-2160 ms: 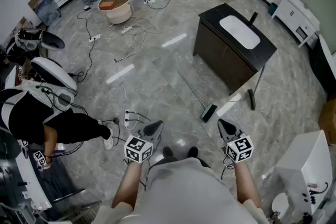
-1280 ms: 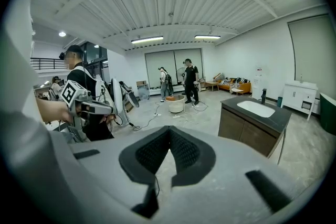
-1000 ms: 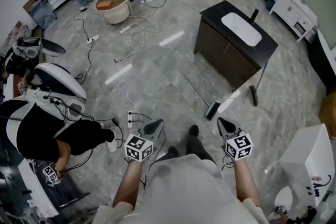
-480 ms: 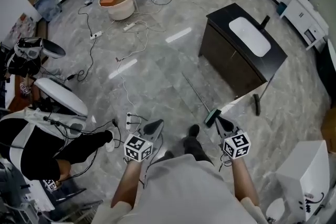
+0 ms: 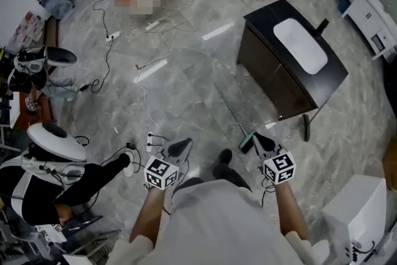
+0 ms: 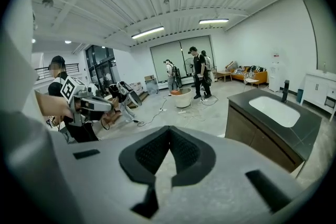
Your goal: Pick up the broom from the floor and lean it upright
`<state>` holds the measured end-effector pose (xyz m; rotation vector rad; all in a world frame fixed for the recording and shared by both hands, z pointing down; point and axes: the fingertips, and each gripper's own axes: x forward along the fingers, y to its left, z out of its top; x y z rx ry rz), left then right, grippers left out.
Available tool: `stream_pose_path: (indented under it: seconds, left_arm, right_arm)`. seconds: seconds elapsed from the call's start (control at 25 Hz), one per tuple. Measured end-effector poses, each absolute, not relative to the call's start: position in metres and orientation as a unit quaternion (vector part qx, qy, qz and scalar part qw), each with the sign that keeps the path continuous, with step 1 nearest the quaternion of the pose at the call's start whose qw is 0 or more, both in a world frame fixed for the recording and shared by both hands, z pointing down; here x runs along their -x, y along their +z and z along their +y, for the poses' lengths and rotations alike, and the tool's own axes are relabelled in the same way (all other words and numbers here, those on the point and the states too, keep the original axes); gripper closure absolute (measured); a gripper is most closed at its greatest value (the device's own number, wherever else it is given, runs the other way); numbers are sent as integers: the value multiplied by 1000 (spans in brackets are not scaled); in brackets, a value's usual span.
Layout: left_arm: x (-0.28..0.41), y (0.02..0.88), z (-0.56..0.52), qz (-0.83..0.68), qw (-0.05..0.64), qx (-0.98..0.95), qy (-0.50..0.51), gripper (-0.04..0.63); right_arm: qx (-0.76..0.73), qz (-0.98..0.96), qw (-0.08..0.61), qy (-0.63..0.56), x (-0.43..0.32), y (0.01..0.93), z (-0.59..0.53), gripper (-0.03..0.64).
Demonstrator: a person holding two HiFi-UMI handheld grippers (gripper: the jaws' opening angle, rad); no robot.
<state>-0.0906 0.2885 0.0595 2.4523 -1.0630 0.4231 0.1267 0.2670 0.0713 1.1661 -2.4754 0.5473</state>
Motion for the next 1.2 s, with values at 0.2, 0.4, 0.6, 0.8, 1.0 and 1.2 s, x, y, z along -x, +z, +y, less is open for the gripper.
stream_pose_path:
  seconds: [0.2, 0.4, 0.6, 0.8, 1.0, 1.2]
  left_arm:
    - [64, 73, 250, -387, 215, -882, 161, 583]
    - [50, 92, 223, -392, 215, -878, 169, 583]
    - [43, 115, 197, -396, 219, -875, 174, 583]
    - [48, 148, 166, -385, 221, -876, 188, 583]
    - [59, 201, 122, -367, 235, -880, 190, 583]
    - [70, 265, 74, -353, 254, -882, 181, 583]
  right_arm:
    - [-393, -879, 183, 200, -154, 94, 227, 617]
    - [-385, -878, 188, 212, -165, 120, 200, 617]
    - [-383, -871, 197, 237, -168, 153, 182, 617]
    - [-368, -868, 224, 247, -153, 186, 165, 617]
    - [-373, -858, 243, 255, -136, 228, 129, 617]
    - [-374, -849, 259, 270, -115, 287, 94, 617]
